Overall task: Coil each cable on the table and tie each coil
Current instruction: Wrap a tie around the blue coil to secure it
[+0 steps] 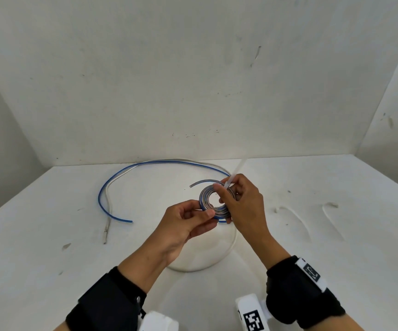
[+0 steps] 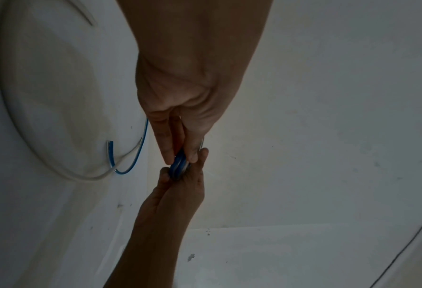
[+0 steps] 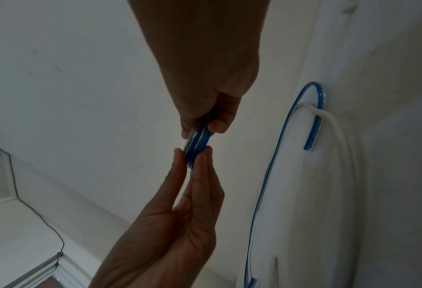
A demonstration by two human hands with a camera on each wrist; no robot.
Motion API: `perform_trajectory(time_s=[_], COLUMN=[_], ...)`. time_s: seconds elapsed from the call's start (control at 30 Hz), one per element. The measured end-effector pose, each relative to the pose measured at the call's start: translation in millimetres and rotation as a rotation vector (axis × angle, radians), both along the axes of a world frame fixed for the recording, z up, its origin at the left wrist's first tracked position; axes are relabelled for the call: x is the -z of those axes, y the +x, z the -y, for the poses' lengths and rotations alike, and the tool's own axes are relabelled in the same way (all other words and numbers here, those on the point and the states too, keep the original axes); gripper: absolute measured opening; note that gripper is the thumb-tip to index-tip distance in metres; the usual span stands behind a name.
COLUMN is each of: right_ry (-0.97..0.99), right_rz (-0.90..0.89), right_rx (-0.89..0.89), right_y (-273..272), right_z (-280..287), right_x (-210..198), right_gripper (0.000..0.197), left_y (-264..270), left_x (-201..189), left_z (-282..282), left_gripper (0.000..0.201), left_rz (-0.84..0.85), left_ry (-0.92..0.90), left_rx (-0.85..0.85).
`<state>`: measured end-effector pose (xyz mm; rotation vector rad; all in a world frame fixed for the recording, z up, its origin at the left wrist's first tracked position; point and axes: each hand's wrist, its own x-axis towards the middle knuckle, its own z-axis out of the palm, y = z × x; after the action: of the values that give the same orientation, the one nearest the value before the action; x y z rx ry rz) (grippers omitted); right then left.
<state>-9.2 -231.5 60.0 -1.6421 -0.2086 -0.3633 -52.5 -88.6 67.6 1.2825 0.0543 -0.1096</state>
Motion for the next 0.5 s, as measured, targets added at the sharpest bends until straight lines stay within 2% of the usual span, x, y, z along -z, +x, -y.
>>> perform_trajectory(time_s=[0.13, 0.2, 0.3, 0.43, 0.5], right_ry=[-0.03, -0.021, -0.024, -0.08, -0.122], right_rz=[0.008, 0.005, -0.002, 0.002, 0.033], right_rx=[0.011, 0.009, -0.008, -0.133, -0.214], right_y=[0, 1, 2, 1, -2], right_z=[-1, -1, 0, 5, 4], right_x=[7, 9, 4, -6, -7], right_gripper=[0.025, 0.023, 0.02, 0.016, 0.016], left_y=[0, 0, 0, 2, 7], left_x=[1, 1, -2, -3, -6], left_z=[3, 4, 0, -6, -7], left_gripper=[0.009, 0.01, 0.026, 0.054, 0.055], left_rz=[-0.022, 0.006, 0.064, 0.058, 0.092], left_ry=[0.057, 0.169, 0.347, 0.237, 0.188], left_rx=[-0.048, -0.064, -0.016, 0.033, -0.031])
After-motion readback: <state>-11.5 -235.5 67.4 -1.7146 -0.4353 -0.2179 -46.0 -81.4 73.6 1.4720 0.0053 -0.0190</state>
